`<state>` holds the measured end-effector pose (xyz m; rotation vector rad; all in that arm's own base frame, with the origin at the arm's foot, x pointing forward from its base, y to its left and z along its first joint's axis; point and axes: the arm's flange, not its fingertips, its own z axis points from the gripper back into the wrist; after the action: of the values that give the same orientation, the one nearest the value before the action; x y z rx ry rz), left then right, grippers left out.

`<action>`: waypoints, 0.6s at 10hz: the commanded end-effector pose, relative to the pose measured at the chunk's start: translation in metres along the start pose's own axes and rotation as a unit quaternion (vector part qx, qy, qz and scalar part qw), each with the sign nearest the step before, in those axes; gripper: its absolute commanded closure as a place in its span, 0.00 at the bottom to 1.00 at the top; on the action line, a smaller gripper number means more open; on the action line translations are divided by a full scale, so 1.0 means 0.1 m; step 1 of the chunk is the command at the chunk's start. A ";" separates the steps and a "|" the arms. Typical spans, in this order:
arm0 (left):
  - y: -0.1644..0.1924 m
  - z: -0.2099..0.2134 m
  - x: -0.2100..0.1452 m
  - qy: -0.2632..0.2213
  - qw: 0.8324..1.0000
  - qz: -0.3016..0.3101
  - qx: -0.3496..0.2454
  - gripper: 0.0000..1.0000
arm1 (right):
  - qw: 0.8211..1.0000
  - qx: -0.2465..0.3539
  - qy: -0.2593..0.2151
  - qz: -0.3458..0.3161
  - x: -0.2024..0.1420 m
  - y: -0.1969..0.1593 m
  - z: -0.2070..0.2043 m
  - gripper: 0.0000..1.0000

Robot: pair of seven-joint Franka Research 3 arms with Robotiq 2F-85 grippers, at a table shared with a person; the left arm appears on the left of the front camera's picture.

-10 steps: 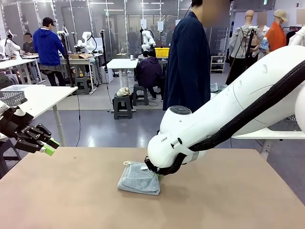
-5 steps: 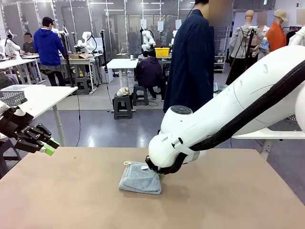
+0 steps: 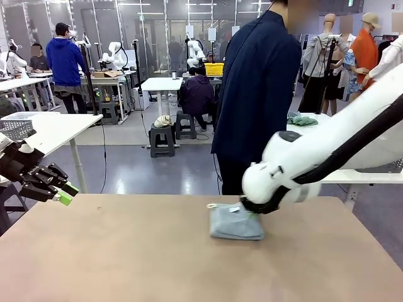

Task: Fold the towels and place them in the basket.
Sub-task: Place the folded Towel with hook on the right side of the table.

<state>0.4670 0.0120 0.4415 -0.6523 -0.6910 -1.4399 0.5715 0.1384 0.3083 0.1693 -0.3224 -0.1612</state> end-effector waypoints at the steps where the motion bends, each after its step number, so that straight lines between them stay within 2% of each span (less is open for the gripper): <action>1: 0.00 0.01 0.01 -0.003 1.000 -0.002 0.000 0.56 | 0.999 -0.026 -0.020 0.012 0.20 -0.69 0.01 0.94; 2: 0.00 0.01 0.01 -0.003 1.000 -0.002 0.000 0.56 | 1.000 -0.013 -0.012 0.026 0.33 -1.04 0.01 0.94; 4: 0.00 0.01 0.01 -0.003 1.000 -0.002 0.000 0.56 | 0.999 -0.027 -0.021 0.022 0.60 -1.63 0.10 0.94; 6: 0.00 0.01 0.01 -0.003 1.000 -0.002 0.000 0.56 | 0.998 -0.029 -0.009 0.047 0.81 -1.99 0.17 0.94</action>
<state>0.4670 0.0121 0.4415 -0.6520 -0.6909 -1.4397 0.6042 -0.0674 0.3106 0.0712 -0.3644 -0.1234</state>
